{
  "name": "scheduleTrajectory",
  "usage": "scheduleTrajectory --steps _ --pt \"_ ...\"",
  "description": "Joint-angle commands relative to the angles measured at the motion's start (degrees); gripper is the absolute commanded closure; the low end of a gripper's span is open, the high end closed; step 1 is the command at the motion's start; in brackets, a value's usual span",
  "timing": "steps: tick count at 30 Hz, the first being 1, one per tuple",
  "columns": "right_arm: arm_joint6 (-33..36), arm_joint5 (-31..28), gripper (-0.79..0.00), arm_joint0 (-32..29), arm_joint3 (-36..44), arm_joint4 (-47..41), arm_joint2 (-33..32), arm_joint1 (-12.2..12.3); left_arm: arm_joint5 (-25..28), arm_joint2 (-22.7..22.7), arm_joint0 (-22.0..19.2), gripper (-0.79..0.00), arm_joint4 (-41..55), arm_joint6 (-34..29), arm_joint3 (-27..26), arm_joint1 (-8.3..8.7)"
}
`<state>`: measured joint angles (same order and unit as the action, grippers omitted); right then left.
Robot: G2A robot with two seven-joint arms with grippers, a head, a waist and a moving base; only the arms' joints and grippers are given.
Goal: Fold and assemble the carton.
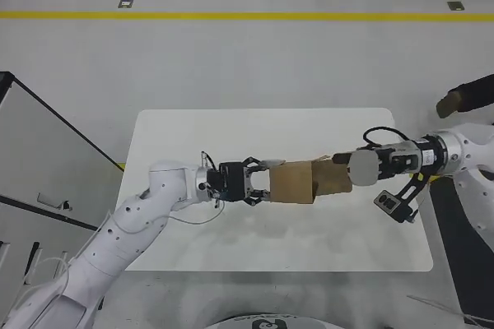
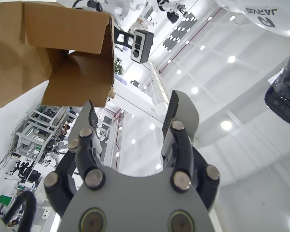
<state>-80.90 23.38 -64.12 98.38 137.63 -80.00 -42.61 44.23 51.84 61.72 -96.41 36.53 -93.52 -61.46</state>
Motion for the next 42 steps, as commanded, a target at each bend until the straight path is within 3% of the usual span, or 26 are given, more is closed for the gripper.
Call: scheduleTrajectory --steps 1,9,20,34,42 --pt "0.6 0.6 0.0 -1.5 0.0 -1.5 -2.1 0.2 0.2 -0.6 -0.3 0.0 0.1 4.1 0.9 -0.11" --pt "4.0 4.0 0.0 -8.2 1.9 -9.5 -7.9 0.2 2.1 -6.2 -3.9 0.0 -1.7 13.6 4.0 -1.45" --pt "5.6 3.3 0.0 -8.8 2.7 -8.0 -8.1 0.2 1.1 -6.2 -3.3 0.0 -0.8 11.2 3.1 -1.55" --pt "4.5 3.2 0.0 -10.8 3.9 -9.2 -10.2 -0.2 0.9 -5.2 -2.1 0.0 0.2 13.1 2.4 -1.19" --pt "5.4 0.5 0.0 -11.0 4.5 -5.5 -9.2 -0.3 1.1 -3.8 -1.5 0.0 -1.4 9.5 1.2 -0.63"
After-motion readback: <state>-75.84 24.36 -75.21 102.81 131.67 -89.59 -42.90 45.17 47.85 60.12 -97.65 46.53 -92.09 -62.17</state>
